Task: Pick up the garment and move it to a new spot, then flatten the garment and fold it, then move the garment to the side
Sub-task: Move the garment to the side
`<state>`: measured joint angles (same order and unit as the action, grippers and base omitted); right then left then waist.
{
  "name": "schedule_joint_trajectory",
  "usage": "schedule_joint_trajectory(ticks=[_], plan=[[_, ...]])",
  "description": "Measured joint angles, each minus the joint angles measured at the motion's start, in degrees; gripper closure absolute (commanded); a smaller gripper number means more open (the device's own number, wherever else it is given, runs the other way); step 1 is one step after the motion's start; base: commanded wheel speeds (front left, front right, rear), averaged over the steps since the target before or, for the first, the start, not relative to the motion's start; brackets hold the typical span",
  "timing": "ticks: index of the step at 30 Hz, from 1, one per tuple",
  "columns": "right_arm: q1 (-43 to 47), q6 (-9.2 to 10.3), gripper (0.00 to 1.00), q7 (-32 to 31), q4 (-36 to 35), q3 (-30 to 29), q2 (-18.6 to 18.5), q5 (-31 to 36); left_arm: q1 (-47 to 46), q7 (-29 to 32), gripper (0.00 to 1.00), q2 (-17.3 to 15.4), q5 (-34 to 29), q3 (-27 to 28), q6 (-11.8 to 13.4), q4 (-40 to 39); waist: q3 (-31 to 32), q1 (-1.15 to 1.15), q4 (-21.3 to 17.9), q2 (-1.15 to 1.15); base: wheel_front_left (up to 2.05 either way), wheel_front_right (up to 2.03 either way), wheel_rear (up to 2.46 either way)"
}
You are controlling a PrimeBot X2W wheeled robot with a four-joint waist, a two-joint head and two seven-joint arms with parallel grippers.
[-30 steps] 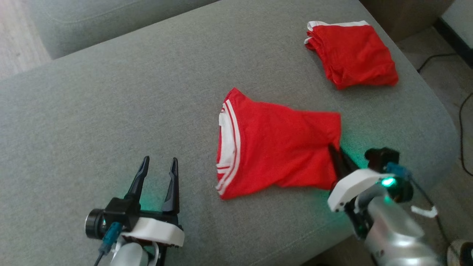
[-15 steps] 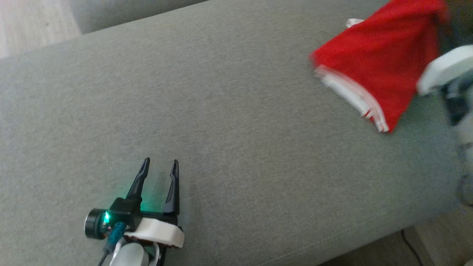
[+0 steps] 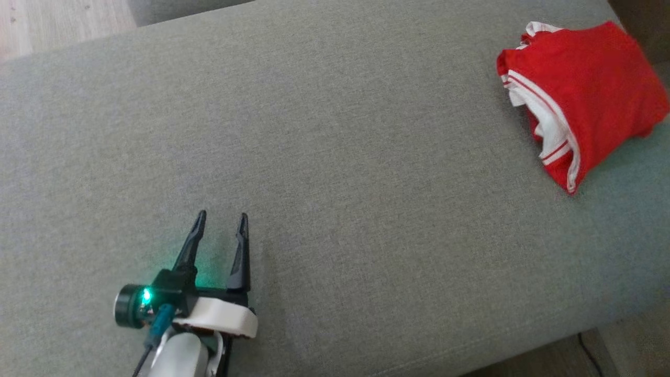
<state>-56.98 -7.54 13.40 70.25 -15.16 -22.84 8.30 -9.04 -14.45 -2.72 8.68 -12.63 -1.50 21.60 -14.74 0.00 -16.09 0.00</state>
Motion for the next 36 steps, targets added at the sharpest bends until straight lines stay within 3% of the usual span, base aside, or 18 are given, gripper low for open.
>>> schedule_joint_trajectory(ticks=[5, 11, 19, 28, 36], plan=[[3.02, 0.00, 0.00, 0.92, -8.46, 0.10, 8.97, 0.55, 0.01, 0.00, 0.00, 0.00, -0.18, 2.45, 0.59, -0.75, 0.63, 0.00, 0.50, 0.00, 0.00, 0.00, 0.00], [14.54, 0.00, 0.00, 0.99, -26.06, 7.61, 16.60, -7.26, 0.13, 0.00, 0.00, 0.03, -0.15, 5.92, 2.02, -2.29, 1.41, 0.00, 3.09, 0.00, 0.00, 0.00, 0.00], [31.16, 0.00, 0.00, 0.99, -36.55, 13.37, 18.98, -15.04, 0.90, 0.00, 0.00, 0.13, 1.02, 8.98, 3.59, -3.48, 2.29, 0.00, 8.92, 0.00, 0.00, 0.00, 0.00], [39.74, 0.00, 0.00, 0.99, -37.68, 16.73, 19.56, -18.02, 3.64, 0.00, 0.00, 0.11, 1.08, 9.04, 3.99, -3.18, 4.44, 0.00, 13.52, 0.00, 0.00, 0.00, 0.00], [43.74, 0.00, 0.00, 0.99, -37.71, 18.26, 19.75, -19.41, 5.46, 0.00, 0.00, 0.11, 3.44, 9.07, 3.42, -3.15, 7.32, -0.01, 14.75, 0.00, 0.00, 0.00, 0.00]])
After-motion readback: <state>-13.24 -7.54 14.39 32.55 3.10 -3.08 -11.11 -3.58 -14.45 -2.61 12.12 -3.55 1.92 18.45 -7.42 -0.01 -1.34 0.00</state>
